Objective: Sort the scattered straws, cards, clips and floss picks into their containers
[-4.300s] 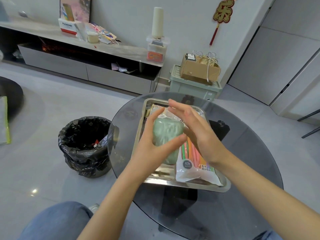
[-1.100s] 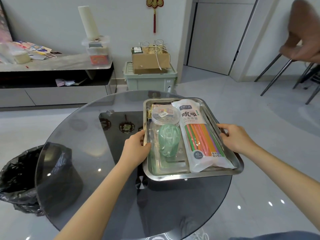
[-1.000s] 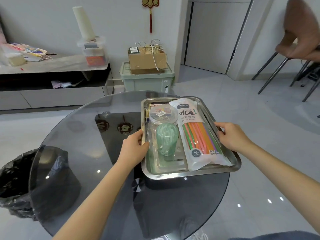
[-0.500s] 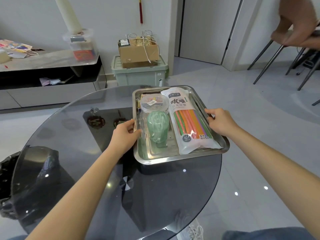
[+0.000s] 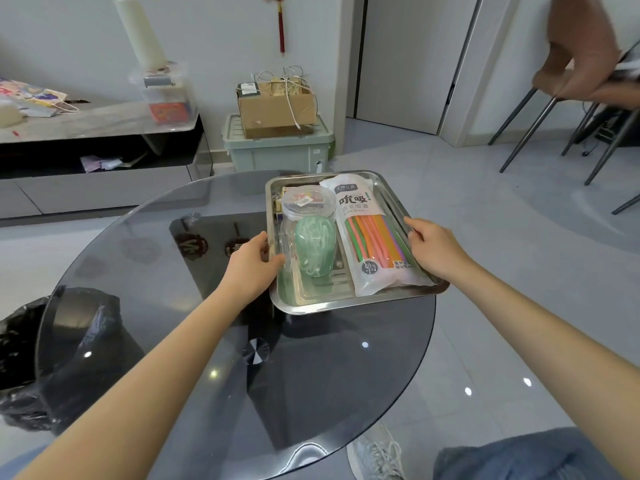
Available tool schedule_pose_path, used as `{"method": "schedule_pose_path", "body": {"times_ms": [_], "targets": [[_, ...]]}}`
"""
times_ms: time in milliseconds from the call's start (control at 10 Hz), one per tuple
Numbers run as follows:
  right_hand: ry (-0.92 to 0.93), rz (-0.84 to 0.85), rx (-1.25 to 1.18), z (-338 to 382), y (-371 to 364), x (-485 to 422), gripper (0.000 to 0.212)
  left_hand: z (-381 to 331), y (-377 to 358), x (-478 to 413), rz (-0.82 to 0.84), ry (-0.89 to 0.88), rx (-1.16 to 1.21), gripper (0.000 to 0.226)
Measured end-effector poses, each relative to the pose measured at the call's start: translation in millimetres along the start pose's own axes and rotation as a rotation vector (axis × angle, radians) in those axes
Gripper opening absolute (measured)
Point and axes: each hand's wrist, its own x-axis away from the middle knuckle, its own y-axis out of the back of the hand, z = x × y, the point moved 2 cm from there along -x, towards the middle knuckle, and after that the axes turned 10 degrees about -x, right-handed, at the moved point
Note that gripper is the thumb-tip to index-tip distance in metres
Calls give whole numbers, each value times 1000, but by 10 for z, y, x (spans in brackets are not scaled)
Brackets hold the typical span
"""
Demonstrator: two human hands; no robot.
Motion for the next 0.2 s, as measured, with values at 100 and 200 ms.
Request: {"method": "schedule_pose_path", "body": {"times_ms": [100, 200], "targets": [[46, 8, -41, 185, 69, 104, 41, -77, 127, 74, -30, 1, -8, 45], [103, 13, -185, 490, 157, 186, 40, -204, 324, 151, -50, -16, 28, 51]]}}
